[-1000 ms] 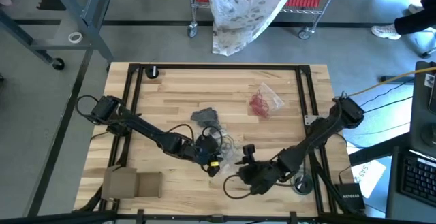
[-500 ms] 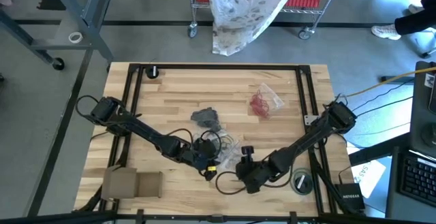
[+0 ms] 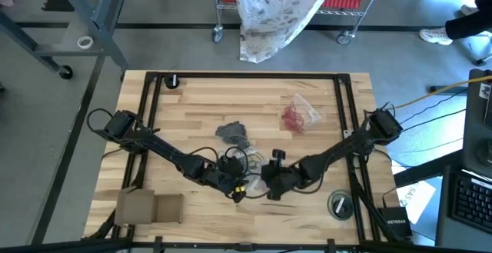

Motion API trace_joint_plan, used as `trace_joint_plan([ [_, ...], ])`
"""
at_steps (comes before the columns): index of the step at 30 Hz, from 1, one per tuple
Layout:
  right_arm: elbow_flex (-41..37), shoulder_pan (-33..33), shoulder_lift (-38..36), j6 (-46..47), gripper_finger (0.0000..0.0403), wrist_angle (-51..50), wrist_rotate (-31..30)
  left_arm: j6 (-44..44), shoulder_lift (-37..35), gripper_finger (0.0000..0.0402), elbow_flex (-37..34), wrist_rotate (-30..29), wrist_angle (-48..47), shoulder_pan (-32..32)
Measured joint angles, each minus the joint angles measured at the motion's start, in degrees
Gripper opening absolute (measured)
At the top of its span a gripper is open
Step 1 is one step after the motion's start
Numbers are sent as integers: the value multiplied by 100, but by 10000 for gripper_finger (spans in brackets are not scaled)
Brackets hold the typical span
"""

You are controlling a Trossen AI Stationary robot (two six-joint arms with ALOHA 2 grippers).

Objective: Sort rubber bands
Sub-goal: Open the transparent zip lock bag

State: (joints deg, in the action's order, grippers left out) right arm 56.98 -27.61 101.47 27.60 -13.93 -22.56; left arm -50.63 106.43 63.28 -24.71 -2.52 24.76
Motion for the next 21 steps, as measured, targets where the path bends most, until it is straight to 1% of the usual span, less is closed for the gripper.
trace_joint_plan([
  [2,-196,-58,0,219,159,176,283,1,0,127,0,-7,17,35],
  [3,-289,-130,5,267,159,226,252,0,0,127,0,-7,29,45],
  [4,-387,-209,11,286,159,343,145,-8,2,127,0,-5,36,56],
  [7,-710,-416,5,218,159,760,-451,-34,2,127,0,-9,59,52],
  [9,-963,-471,7,49,159,1068,-586,-59,2,127,0,-11,68,46],
  [14,-1345,-461,7,-415,159,1843,-566,-178,18,127,0,-24,304,7],
  [19,-1415,-461,7,-981,159,2056,-530,-344,284,127,3,-9,693,-122],
  [21,-1415,-461,7,-1022,159,2060,-529,-383,409,127,0,2,717,-191],
])
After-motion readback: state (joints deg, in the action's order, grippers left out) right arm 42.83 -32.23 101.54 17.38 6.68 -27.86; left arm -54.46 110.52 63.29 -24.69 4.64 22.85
